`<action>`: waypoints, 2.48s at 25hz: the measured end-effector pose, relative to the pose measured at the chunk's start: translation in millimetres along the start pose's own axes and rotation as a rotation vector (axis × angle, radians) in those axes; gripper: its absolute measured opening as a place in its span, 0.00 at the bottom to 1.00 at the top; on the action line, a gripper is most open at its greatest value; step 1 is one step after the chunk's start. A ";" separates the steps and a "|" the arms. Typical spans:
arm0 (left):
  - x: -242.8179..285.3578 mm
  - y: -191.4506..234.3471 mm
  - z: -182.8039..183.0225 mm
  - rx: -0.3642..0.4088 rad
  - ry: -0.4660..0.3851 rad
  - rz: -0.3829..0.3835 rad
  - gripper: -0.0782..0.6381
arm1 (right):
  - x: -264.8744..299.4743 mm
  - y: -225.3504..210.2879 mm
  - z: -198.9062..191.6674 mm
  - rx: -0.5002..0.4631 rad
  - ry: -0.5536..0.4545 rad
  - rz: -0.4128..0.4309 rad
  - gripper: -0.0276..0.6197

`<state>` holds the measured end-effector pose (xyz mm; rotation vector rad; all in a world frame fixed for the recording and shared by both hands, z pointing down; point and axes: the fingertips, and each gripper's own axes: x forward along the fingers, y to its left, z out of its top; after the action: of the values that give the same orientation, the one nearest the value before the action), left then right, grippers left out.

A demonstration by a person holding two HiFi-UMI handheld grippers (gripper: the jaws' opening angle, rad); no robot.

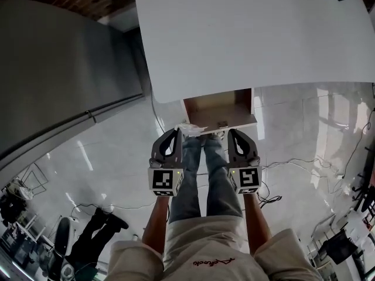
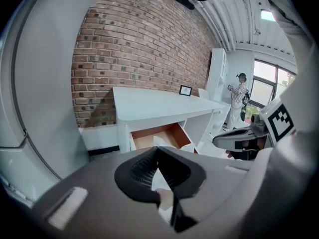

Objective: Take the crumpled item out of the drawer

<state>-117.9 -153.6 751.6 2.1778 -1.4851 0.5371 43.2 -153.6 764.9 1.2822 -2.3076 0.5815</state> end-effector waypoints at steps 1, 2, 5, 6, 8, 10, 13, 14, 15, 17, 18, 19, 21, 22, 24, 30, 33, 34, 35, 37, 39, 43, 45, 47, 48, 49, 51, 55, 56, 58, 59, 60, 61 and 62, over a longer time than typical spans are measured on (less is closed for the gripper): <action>-2.6 -0.5 5.5 -0.001 -0.008 0.000 0.12 | -3.0 -0.9 6.0 -0.004 -0.008 -0.005 0.06; -5.3 -0.7 11.9 -0.001 -0.016 0.000 0.12 | -6.3 -2.2 12.7 -0.007 -0.017 -0.011 0.06; -12.3 -2.3 36.4 0.006 -0.046 -0.003 0.12 | -18.1 -9.2 36.2 -0.013 -0.050 -0.032 0.06; -14.9 -3.6 46.2 0.010 -0.058 -0.006 0.12 | -22.8 -12.3 44.8 -0.015 -0.062 -0.040 0.06; -21.4 -7.4 66.0 0.016 -0.079 -0.015 0.12 | -32.9 -16.9 62.7 -0.021 -0.085 -0.054 0.06; -28.6 -10.7 82.5 0.002 -0.094 -0.025 0.12 | -43.0 -18.3 80.1 -0.034 -0.105 -0.063 0.06; -31.1 -9.8 113.2 -0.007 -0.143 -0.027 0.12 | -49.1 -25.6 113.8 -0.059 -0.165 -0.083 0.06; -30.3 -9.2 125.8 0.002 -0.164 -0.028 0.12 | -50.5 -29.8 126.5 -0.069 -0.188 -0.090 0.06; -31.6 -9.8 137.3 0.011 -0.180 -0.031 0.12 | -54.4 -33.3 138.5 -0.078 -0.207 -0.097 0.06; -41.4 -13.6 154.8 0.026 -0.200 -0.036 0.12 | -69.1 -36.0 158.2 -0.094 -0.232 -0.112 0.06; -47.2 -15.0 162.0 0.033 -0.208 -0.037 0.12 | -77.0 -36.1 166.9 -0.100 -0.242 -0.118 0.06; -51.9 -15.2 169.1 0.039 -0.217 -0.037 0.12 | -83.7 -35.8 175.5 -0.106 -0.253 -0.124 0.06; -58.7 -13.5 182.6 0.047 -0.235 -0.034 0.12 | -94.6 -34.7 190.9 -0.117 -0.276 -0.134 0.06; -61.9 -13.0 188.9 0.047 -0.244 -0.033 0.12 | -99.9 -34.2 196.8 -0.120 -0.284 -0.140 0.06; -68.8 -14.1 201.0 0.048 -0.263 -0.031 0.12 | -110.7 -33.9 205.3 -0.124 -0.293 -0.149 0.06; -94.4 -14.6 235.1 0.070 -0.314 -0.020 0.12 | -136.6 -30.0 227.5 -0.134 -0.327 -0.167 0.06; -109.4 -13.1 248.0 0.082 -0.334 -0.014 0.12 | -149.2 -24.7 241.8 -0.151 -0.353 -0.172 0.06; -112.8 -12.1 253.7 0.088 -0.343 -0.012 0.12 | -152.3 -23.9 248.8 -0.158 -0.366 -0.174 0.06; -115.6 -11.1 259.1 0.094 -0.351 -0.010 0.12 | -155.1 -23.2 255.6 -0.164 -0.379 -0.178 0.06; -121.5 -11.5 264.7 0.098 -0.359 -0.008 0.12 | -162.6 -21.5 263.4 -0.171 -0.395 -0.184 0.06; -126.1 -15.5 266.6 0.101 -0.365 -0.011 0.12 | -171.0 -20.7 266.1 -0.174 -0.403 -0.189 0.06; -129.8 -21.0 272.5 0.113 -0.378 -0.021 0.12 | -179.7 -19.2 270.3 -0.186 -0.411 -0.199 0.06; -131.7 -21.2 273.7 0.114 -0.381 -0.023 0.12 | -181.8 -17.7 271.6 -0.186 -0.414 -0.202 0.06; -134.1 -22.7 275.0 0.110 -0.384 -0.024 0.12 | -184.9 -17.7 272.4 -0.183 -0.417 -0.207 0.06; -135.2 -23.3 275.9 0.106 -0.387 -0.025 0.12 | -186.2 -18.4 272.6 -0.180 -0.419 -0.211 0.06; -135.9 -23.5 277.7 0.100 -0.391 -0.027 0.12 | -187.2 -19.7 273.6 -0.176 -0.424 -0.216 0.06; -138.1 -23.6 282.9 0.090 -0.401 -0.031 0.12 | -190.2 -22.5 277.3 -0.167 -0.437 -0.228 0.06; -144.5 -23.0 291.8 0.102 -0.414 -0.026 0.12 | -196.5 -27.1 281.0 -0.154 -0.454 -0.245 0.06; -145.9 -22.4 293.9 0.108 -0.416 -0.025 0.12 | -197.4 -27.3 281.8 -0.154 -0.455 -0.248 0.06; -147.7 -21.1 296.6 0.122 -0.417 -0.020 0.12 | -198.2 -27.4 282.3 -0.152 -0.454 -0.252 0.06; -148.2 -19.7 296.8 0.124 -0.417 -0.016 0.12 | -197.8 -27.3 281.6 -0.150 -0.451 -0.253 0.06; -148.2 -17.7 296.6 0.121 -0.416 -0.011 0.12 | -197.0 -27.1 280.8 -0.149 -0.447 -0.254 0.06; -147.9 -15.6 295.8 0.116 -0.413 -0.007 0.12 | -196.1 -26.9 279.8 -0.147 -0.444 -0.254 0.06; -147.4 -13.8 294.3 0.114 -0.408 -0.004 0.12 | -195.3 -26.5 278.6 -0.146 -0.439 -0.253 0.06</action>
<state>-136.3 -202.4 426.3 2.4872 -1.6858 0.1830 112.4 -187.2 432.4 1.7287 -2.4071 0.0437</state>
